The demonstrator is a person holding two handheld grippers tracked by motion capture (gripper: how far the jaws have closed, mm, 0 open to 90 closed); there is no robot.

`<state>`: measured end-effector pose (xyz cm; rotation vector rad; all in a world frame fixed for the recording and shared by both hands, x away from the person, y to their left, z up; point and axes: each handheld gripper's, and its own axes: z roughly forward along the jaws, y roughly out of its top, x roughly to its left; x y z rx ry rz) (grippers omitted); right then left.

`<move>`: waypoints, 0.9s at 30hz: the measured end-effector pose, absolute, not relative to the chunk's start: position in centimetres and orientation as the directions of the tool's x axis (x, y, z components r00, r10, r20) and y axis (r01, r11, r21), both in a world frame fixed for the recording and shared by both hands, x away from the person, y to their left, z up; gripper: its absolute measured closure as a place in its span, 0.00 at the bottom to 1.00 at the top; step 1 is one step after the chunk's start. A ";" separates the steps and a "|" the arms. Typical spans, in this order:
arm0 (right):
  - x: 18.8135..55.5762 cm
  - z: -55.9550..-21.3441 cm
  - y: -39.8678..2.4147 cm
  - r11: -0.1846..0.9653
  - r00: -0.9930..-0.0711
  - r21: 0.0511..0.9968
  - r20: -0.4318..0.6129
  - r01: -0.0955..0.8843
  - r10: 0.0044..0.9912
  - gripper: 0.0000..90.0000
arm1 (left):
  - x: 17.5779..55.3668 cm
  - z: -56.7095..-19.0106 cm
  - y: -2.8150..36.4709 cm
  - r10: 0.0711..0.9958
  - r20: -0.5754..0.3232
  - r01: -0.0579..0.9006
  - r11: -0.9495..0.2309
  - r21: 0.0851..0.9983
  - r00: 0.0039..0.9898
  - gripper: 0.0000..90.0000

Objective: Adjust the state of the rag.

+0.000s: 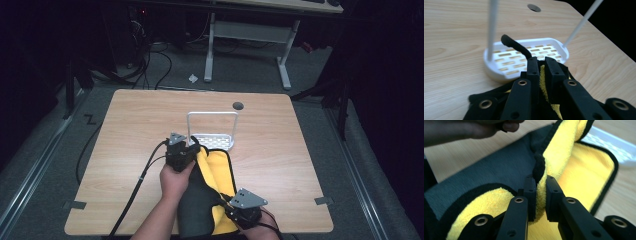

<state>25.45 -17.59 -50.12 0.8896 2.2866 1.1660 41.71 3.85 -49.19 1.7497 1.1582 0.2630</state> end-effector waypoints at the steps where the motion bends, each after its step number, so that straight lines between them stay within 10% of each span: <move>1: 25.4 -50.3 -17.9 0.440 -0.701 0.821 -0.070 0.364 0.709 0.91 | 41.8 -49.3 3.5 0.789 -0.309 0.583 -0.076 0.809 0.531 0.91; 10: 25.5 -51.2 -19.0 0.450 -0.685 0.788 -0.050 0.420 0.727 0.87 | 42.8 -50.6 2.1 0.781 -0.331 0.609 -0.079 0.789 0.530 0.89; 16: 25.6 -51.0 -19.5 0.421 -0.659 0.803 -0.048 0.422 0.751 0.72 | 42.5 -50.2 2.3 0.743 -0.340 0.588 -0.088 0.804 0.576 0.64; 27: 26.0 -50.4 -20.3 0.382 -0.626 0.823 -0.042 0.420 0.779 0.70 | 42.4 -50.4 6.6 0.796 -0.233 0.574 -0.168 0.801 0.559 0.54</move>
